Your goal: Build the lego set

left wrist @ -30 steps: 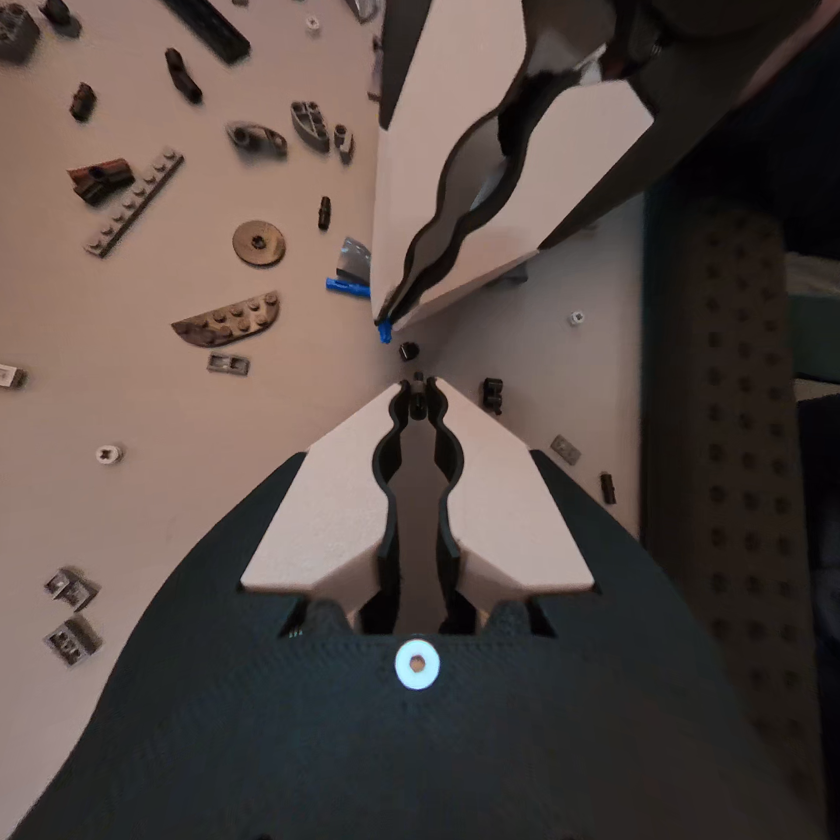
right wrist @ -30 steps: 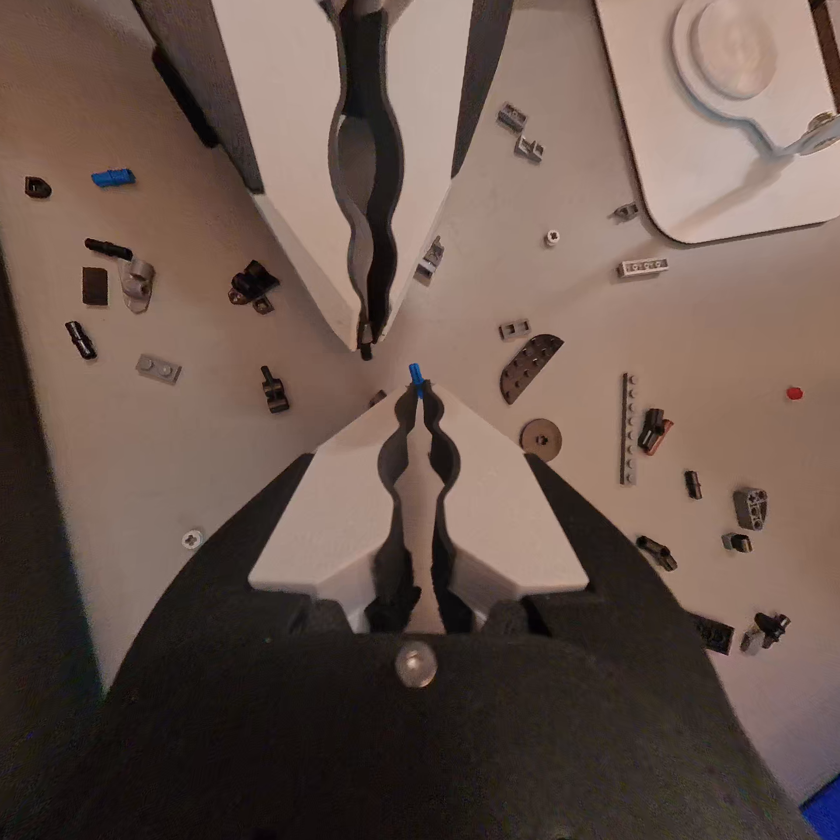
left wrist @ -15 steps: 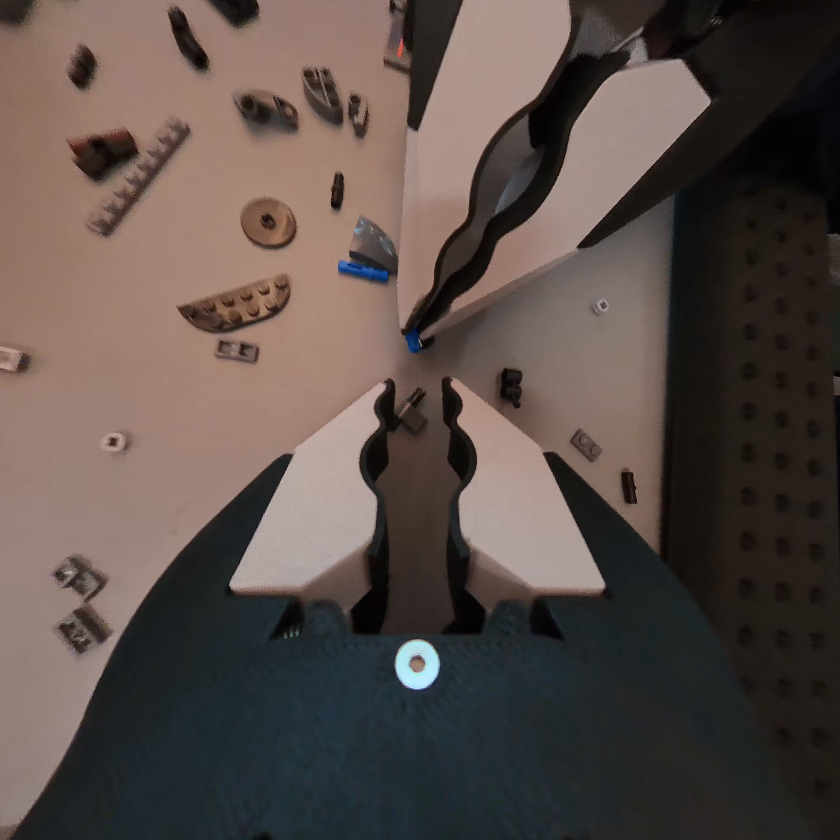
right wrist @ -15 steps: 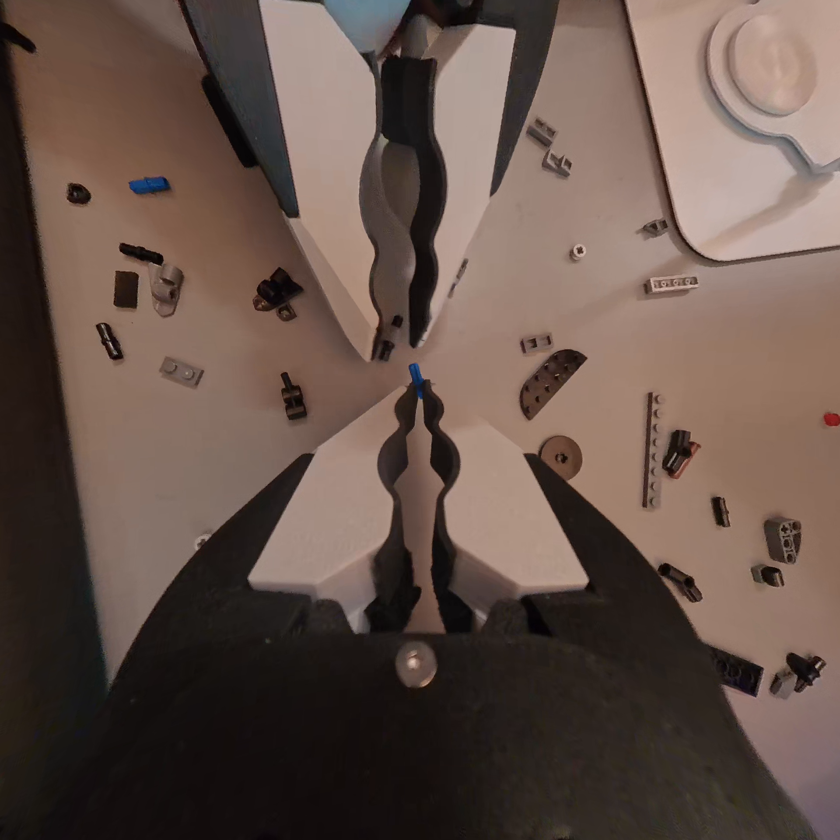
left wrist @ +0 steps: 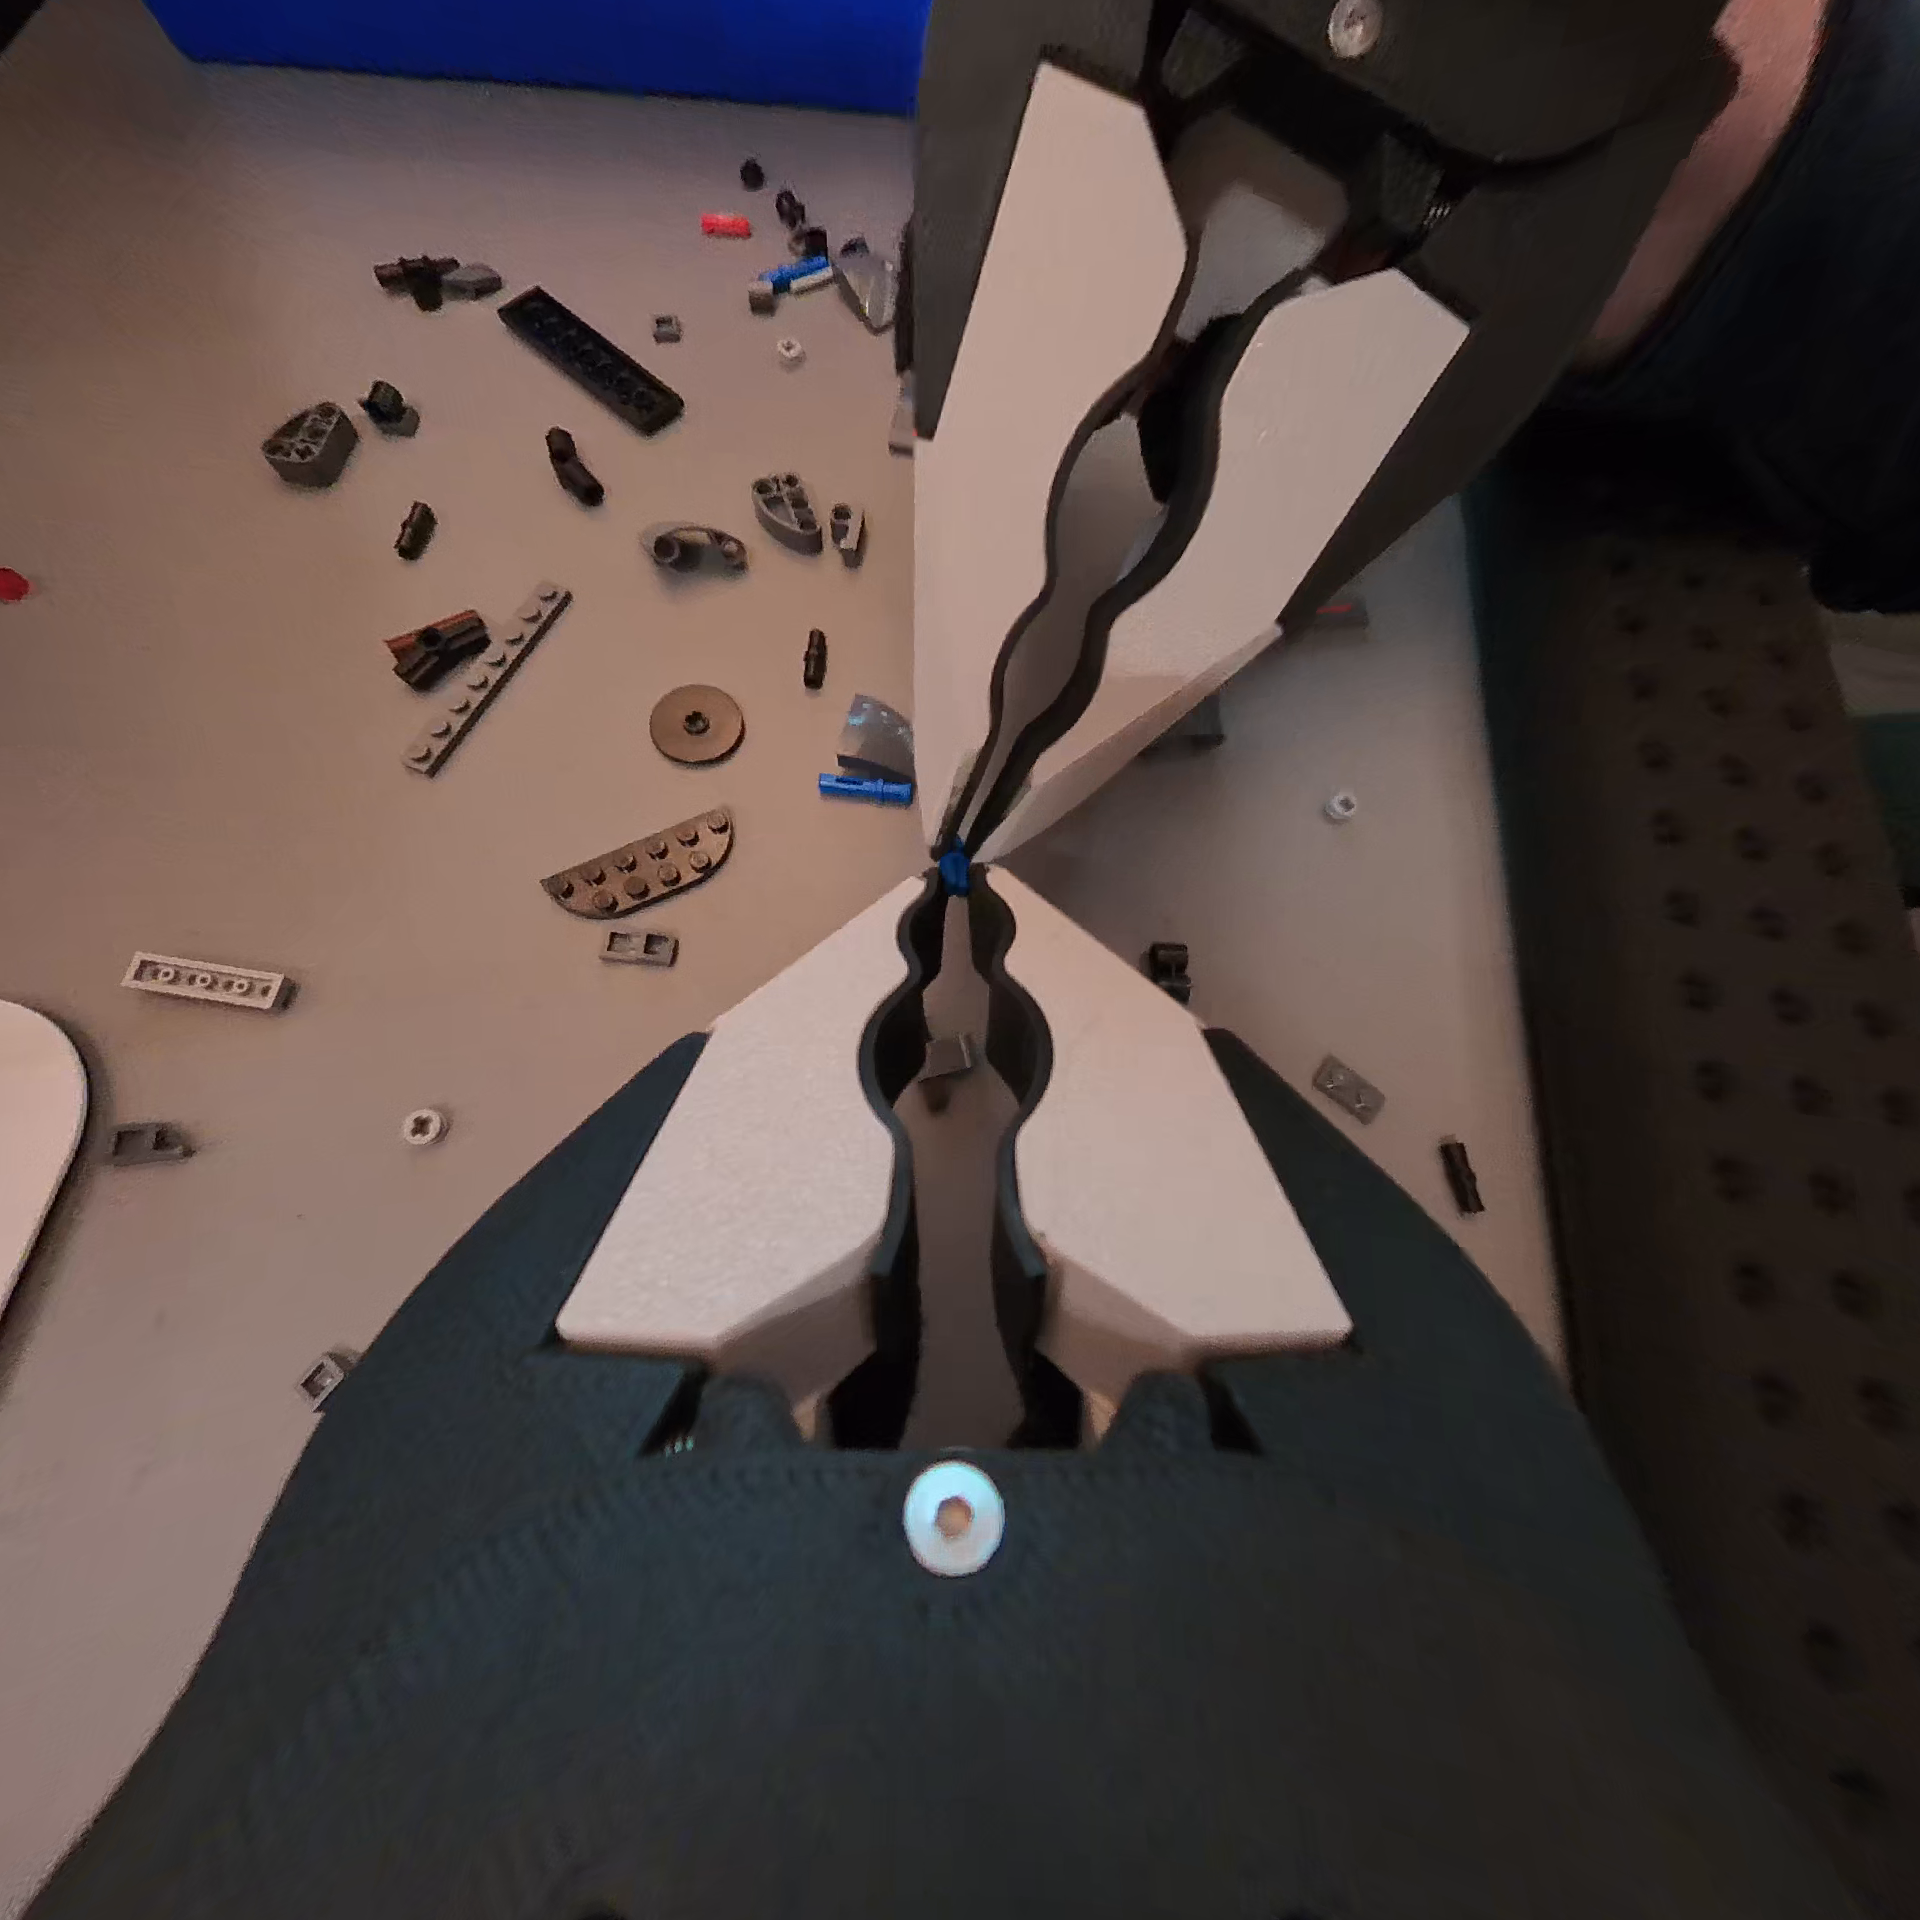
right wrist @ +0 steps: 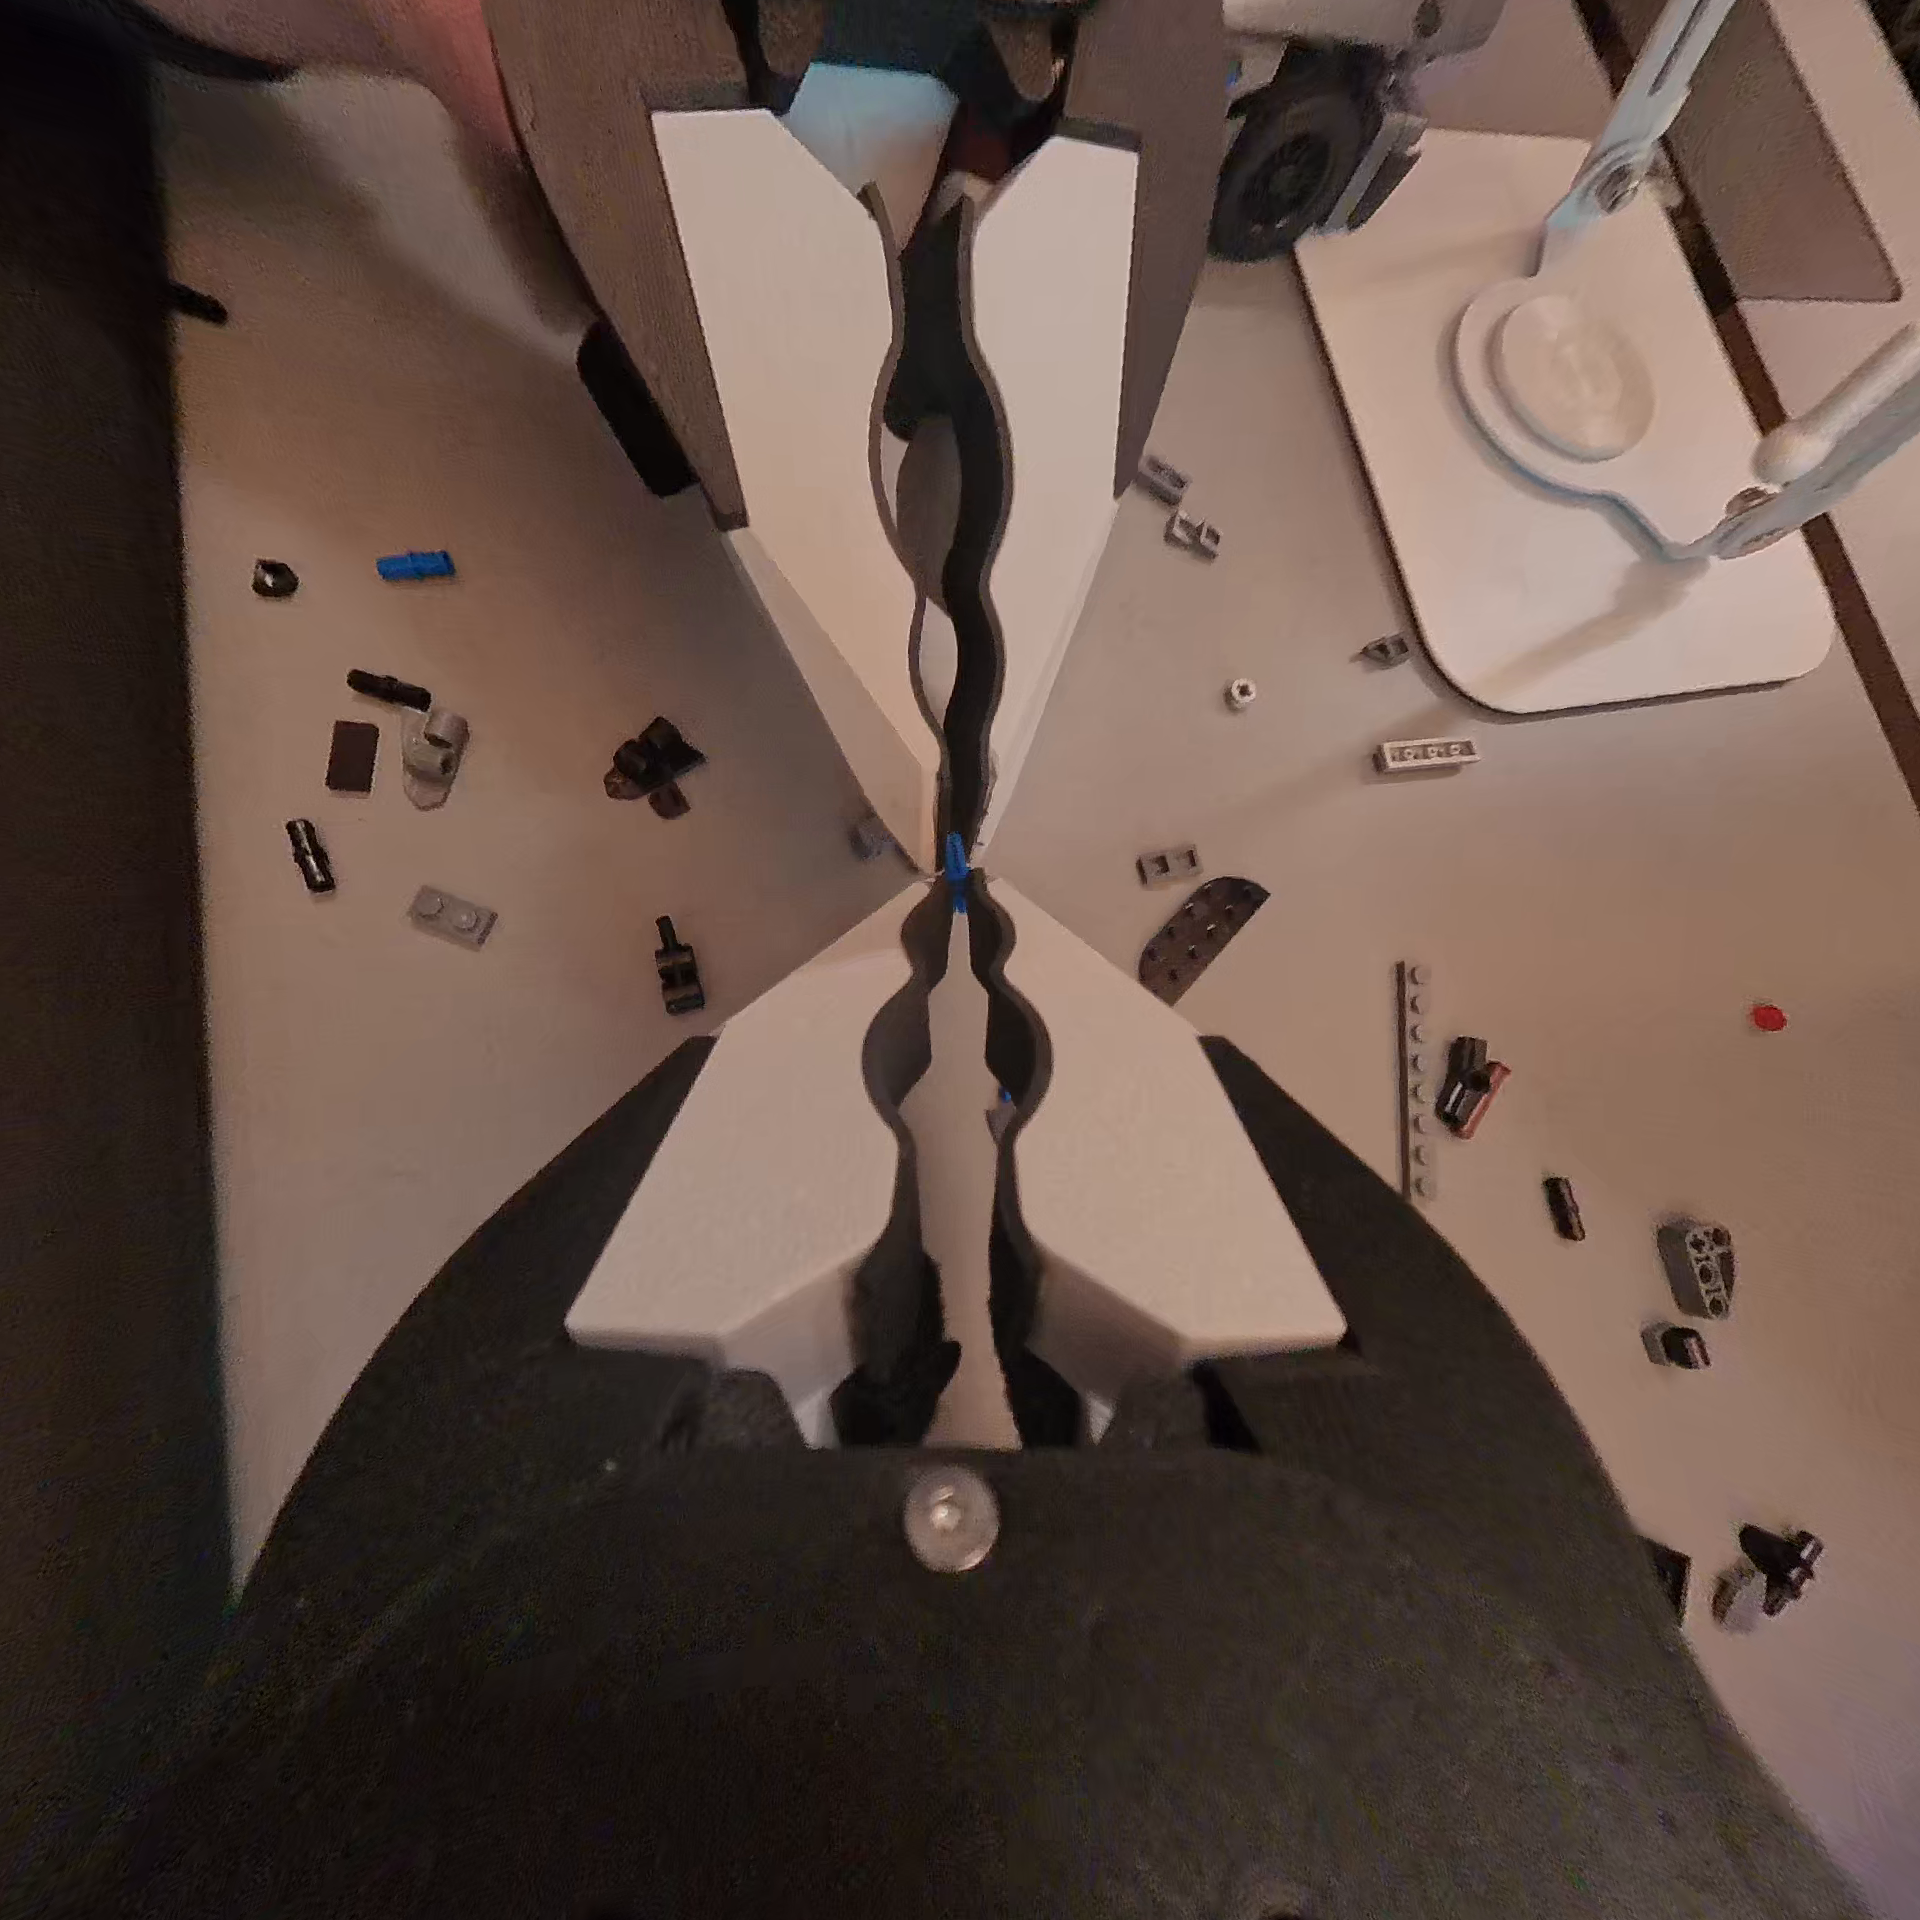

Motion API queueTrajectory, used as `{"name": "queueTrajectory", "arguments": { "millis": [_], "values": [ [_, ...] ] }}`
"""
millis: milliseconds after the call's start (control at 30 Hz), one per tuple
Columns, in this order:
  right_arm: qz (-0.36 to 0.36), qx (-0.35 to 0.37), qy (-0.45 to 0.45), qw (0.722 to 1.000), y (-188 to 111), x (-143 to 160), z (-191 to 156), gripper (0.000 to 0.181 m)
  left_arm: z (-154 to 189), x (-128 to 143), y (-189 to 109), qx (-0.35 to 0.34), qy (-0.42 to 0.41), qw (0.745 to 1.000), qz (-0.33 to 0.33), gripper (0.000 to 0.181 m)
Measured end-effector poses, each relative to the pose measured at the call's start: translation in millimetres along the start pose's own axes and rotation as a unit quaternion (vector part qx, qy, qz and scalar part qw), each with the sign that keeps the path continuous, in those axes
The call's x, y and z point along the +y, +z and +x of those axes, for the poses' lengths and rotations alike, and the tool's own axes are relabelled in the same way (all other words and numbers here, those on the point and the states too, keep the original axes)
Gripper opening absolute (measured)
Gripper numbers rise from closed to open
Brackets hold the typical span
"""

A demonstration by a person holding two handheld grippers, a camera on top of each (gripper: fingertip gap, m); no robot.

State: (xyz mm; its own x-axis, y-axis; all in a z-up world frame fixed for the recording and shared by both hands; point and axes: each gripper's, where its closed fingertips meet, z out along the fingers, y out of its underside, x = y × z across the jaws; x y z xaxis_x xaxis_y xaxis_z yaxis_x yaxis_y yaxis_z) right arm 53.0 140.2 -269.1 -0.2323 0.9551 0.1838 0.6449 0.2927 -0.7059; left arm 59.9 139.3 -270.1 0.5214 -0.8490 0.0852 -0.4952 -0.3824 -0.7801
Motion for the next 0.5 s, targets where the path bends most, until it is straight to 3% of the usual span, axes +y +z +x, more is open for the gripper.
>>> {"name": "queueTrajectory", "arguments": {
  "millis": [267,500],
  "values": [
    [0.165,-0.055,0.08,0.981,-42,-32,8,0.0,9,-44,-32,0.062,-0.021,0.986,0.151,0.002],
    [0.216,-0.066,0.087,0.97,-49,-42,7,0.008,11,-50,-37,0.072,-0.019,0.982,0.173,0.002]
  ]
}}
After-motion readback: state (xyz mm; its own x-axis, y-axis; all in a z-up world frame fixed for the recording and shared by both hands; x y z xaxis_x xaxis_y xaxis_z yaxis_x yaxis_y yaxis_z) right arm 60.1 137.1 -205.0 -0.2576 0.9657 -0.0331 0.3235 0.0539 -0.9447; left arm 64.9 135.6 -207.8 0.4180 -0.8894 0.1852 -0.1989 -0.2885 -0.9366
